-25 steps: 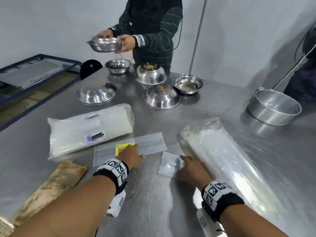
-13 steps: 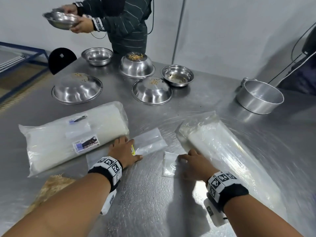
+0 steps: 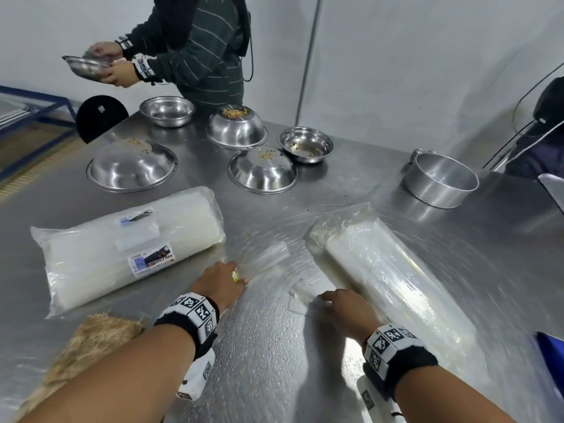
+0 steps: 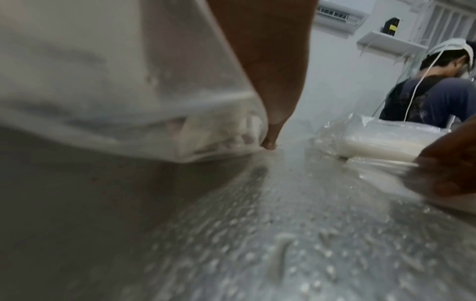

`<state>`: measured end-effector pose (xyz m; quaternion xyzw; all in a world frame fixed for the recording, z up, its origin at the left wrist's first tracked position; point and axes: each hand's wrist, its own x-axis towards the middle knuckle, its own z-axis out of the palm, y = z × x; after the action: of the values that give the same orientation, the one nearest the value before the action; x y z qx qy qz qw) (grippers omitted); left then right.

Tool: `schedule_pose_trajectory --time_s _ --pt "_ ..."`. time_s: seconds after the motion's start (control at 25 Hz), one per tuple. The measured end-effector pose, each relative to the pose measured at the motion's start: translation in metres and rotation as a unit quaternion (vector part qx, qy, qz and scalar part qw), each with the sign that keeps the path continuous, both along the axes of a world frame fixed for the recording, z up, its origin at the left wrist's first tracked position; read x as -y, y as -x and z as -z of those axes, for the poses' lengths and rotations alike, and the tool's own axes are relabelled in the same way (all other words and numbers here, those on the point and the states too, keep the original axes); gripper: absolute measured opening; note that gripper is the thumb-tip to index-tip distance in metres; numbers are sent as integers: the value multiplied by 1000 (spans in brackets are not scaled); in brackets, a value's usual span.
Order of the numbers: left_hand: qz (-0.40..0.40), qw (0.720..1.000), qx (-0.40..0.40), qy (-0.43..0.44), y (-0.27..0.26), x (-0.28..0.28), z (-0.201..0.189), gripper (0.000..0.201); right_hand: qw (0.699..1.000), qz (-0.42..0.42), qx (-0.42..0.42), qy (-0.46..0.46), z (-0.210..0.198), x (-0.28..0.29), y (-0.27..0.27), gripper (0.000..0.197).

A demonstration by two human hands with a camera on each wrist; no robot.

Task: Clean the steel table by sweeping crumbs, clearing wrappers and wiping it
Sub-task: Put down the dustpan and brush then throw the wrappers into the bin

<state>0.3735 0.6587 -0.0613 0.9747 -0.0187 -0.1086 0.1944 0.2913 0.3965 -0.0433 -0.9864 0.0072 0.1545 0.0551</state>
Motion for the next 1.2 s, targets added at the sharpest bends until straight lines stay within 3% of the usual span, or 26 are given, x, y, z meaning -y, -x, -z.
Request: schedule_pose_trajectory --time_s 0.2,0.28,0.4,0.64,0.96,1.2 --pt "-4 993 -3 122 3 10 -26 43 992 82 55 -81 -30 8 9 30" --pt "-8 985 13 174 3 21 -38 36 982 110 90 -127 -49 12 11 29" --pt "1 971 49 232 12 50 -65 22 950 151 162 -218 -76 19 20 26" --pt "16 937 98 334 48 114 -108 24 878 244 298 -285 -114 51 62 34" --pt "111 909 68 396 168 268 -136 22 814 358 374 -264 -145 175 224 42" --pt "219 884 30 413 290 404 -151 31 745 453 425 -242 -150 280 364 40"
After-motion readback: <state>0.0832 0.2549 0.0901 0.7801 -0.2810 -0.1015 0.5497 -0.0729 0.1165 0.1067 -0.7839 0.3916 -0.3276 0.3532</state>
